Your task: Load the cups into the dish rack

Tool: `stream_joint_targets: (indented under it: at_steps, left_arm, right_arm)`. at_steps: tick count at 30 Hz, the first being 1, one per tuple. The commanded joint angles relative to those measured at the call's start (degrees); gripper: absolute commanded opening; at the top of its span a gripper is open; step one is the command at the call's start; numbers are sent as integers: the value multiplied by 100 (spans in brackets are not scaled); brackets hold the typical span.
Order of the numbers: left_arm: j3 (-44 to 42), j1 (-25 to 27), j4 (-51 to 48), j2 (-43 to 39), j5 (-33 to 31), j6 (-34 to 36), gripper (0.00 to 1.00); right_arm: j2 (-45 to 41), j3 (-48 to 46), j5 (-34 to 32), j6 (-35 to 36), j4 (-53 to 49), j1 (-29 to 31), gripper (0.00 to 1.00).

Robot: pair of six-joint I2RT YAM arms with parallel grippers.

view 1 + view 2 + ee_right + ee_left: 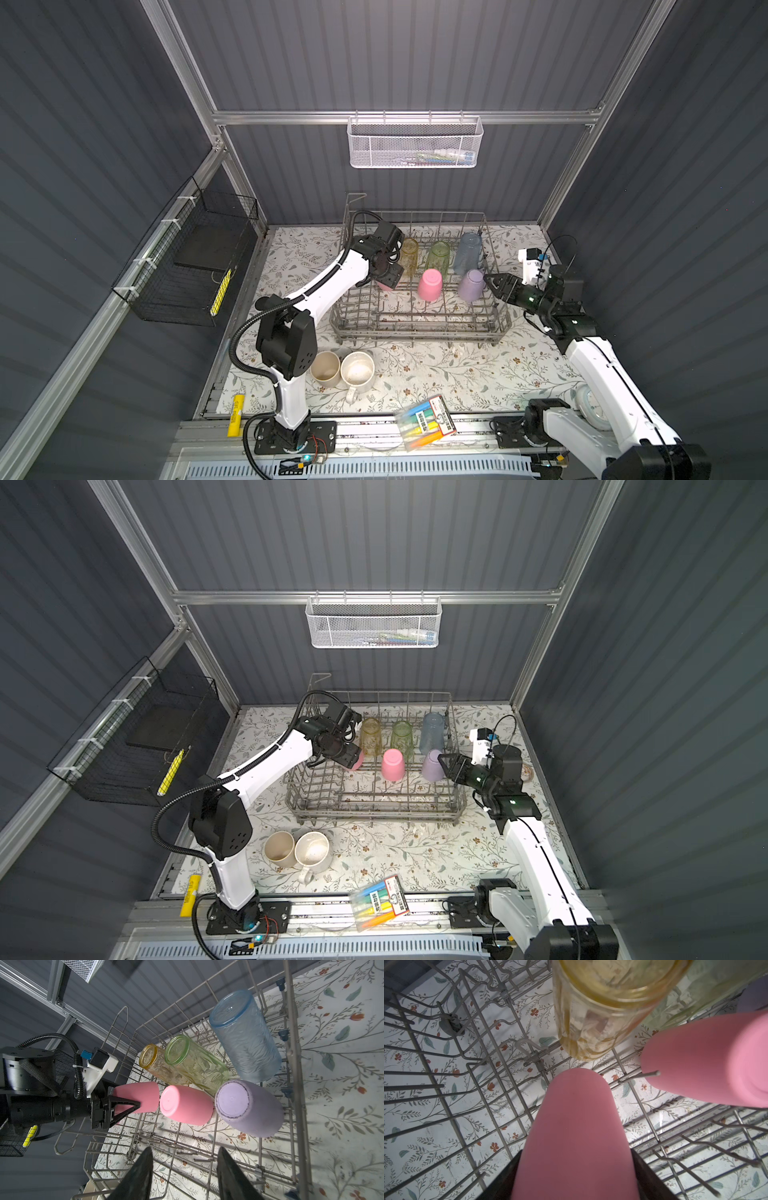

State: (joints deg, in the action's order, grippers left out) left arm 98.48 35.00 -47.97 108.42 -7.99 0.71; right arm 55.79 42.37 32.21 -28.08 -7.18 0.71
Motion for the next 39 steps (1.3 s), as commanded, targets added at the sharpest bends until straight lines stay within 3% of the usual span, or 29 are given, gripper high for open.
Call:
stream_joint_targets:
  at_steps: [1, 19, 39]
  left_arm:
    - [215, 66, -46, 136, -66, 50, 65]
    - [386, 110, -112, 670, -268, 45, 69]
    - [281, 142, -84, 744, -429, -57, 87]
  right_arm:
    - [44, -80, 135, -16, 133, -35, 51]
    - [82, -80, 219, -1, 98, -125, 52]
    - [69, -84, 281, 0, 44, -176, 53]
